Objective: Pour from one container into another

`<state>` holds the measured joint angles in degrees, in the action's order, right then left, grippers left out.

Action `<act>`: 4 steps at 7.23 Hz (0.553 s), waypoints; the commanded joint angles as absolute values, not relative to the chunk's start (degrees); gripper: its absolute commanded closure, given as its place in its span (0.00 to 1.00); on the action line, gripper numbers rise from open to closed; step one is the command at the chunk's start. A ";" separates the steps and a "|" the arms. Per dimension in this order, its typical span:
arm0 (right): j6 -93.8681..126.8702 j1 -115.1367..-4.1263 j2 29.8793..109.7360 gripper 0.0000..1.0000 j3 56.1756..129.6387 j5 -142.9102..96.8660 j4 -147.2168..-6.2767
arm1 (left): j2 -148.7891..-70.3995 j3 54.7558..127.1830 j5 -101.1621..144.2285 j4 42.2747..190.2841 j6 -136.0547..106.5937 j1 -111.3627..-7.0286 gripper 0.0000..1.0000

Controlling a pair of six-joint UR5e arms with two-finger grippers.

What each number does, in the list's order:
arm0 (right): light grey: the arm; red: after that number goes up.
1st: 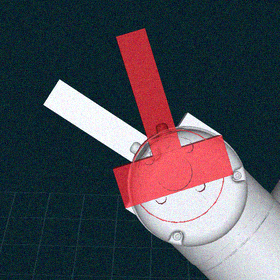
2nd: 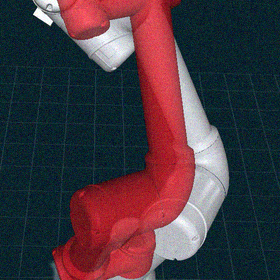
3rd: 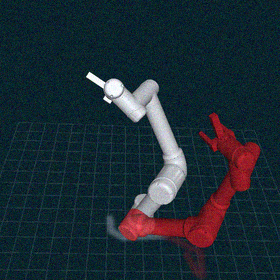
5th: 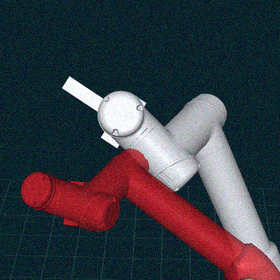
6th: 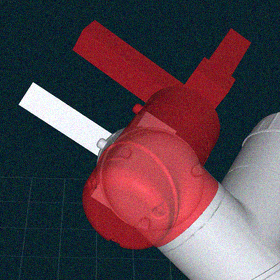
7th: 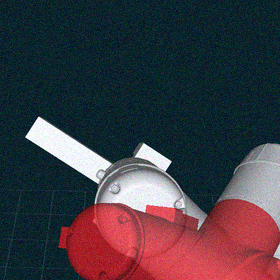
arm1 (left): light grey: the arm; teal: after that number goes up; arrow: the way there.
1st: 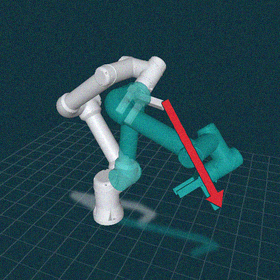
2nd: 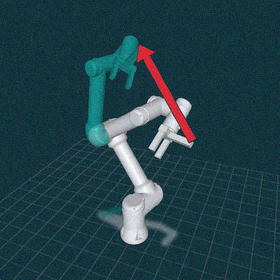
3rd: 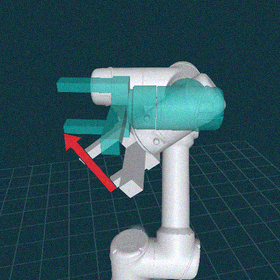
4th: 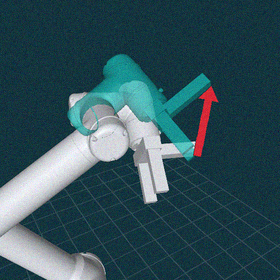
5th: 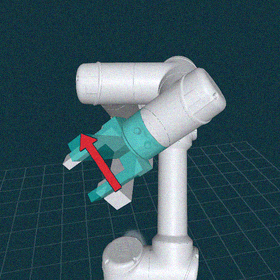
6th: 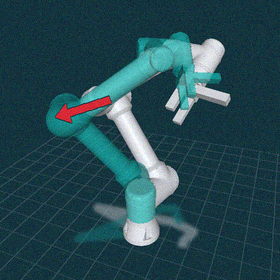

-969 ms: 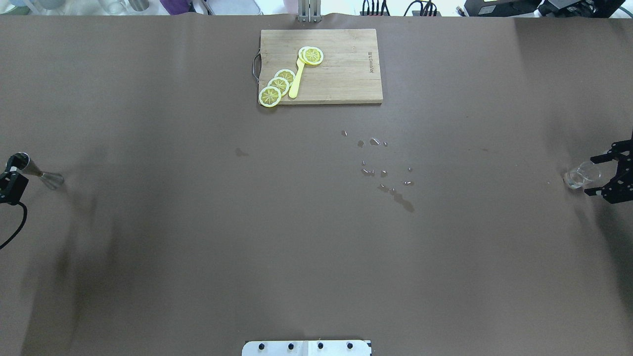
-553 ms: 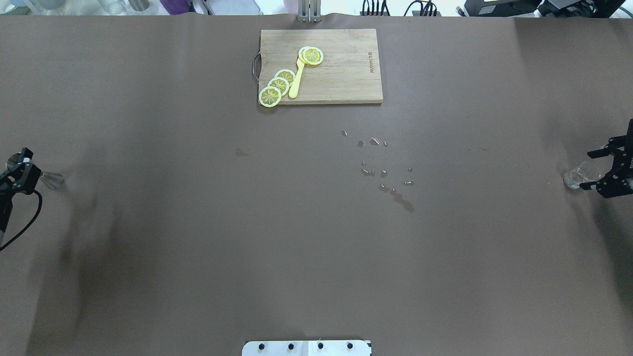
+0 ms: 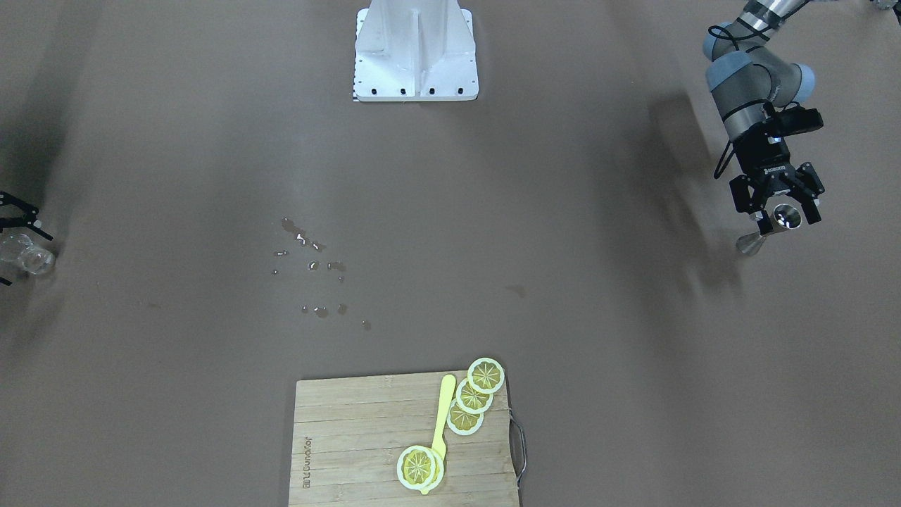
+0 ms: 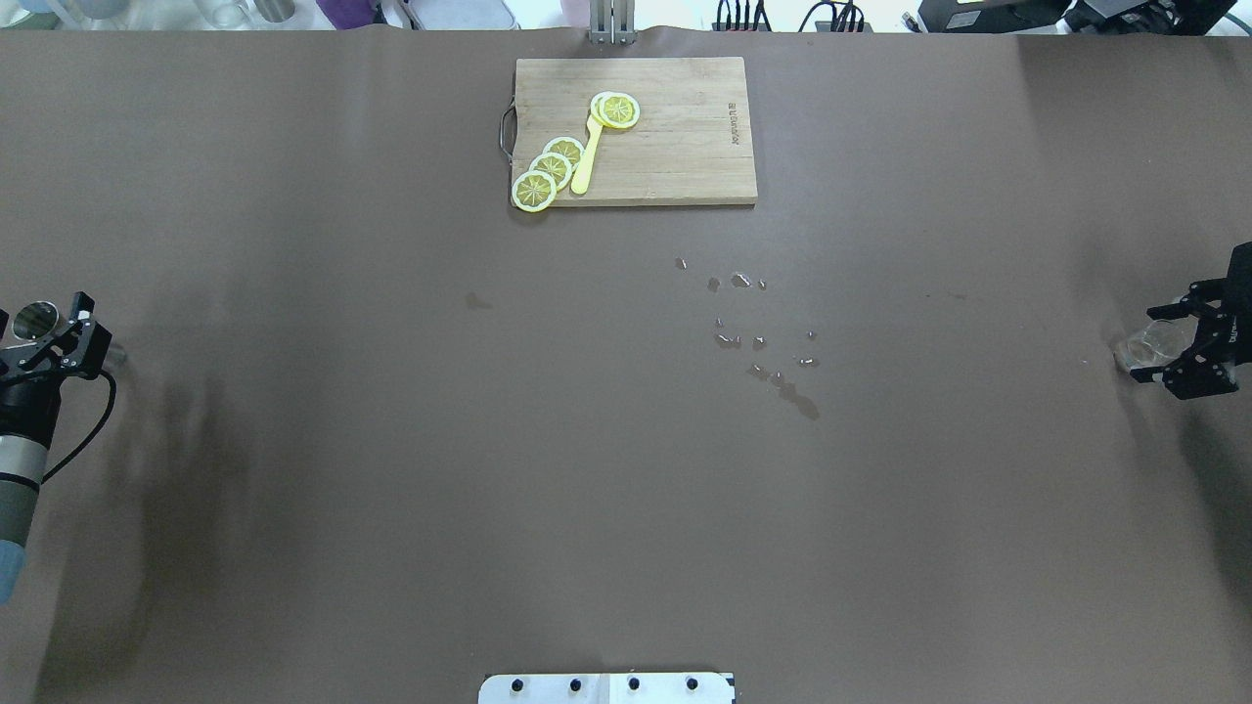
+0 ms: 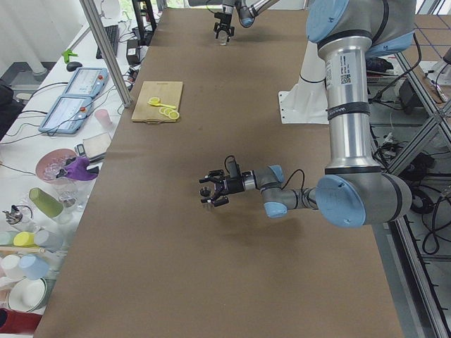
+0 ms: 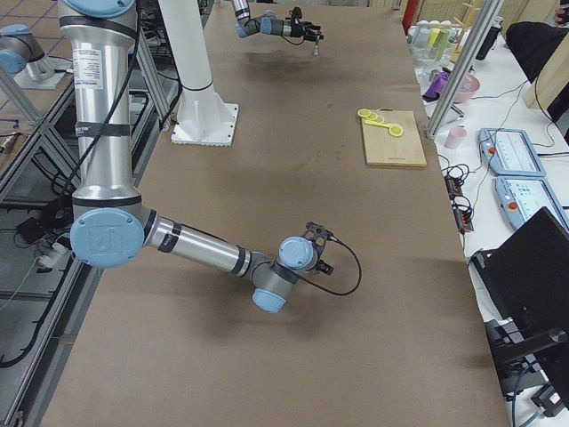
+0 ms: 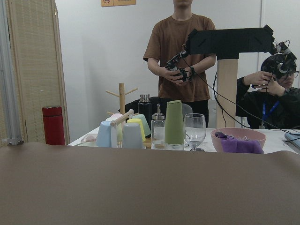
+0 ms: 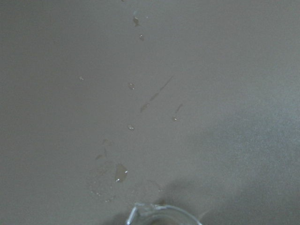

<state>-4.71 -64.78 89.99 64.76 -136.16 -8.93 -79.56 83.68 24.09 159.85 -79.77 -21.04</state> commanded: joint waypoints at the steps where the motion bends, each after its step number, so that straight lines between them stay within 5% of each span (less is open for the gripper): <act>1: -4.66 -64.60 89.65 0.00 63.99 -135.97 -8.79 | -80.24 82.09 23.91 159.87 -80.24 -21.01 0.03; 4: -4.57 -64.34 88.95 0.00 63.90 -136.14 -8.70 | -82.70 78.41 23.64 159.87 -82.00 -21.01 0.03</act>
<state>-4.62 -64.39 89.14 63.94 -136.07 -8.83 -81.79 79.65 23.76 159.87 -81.37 -21.01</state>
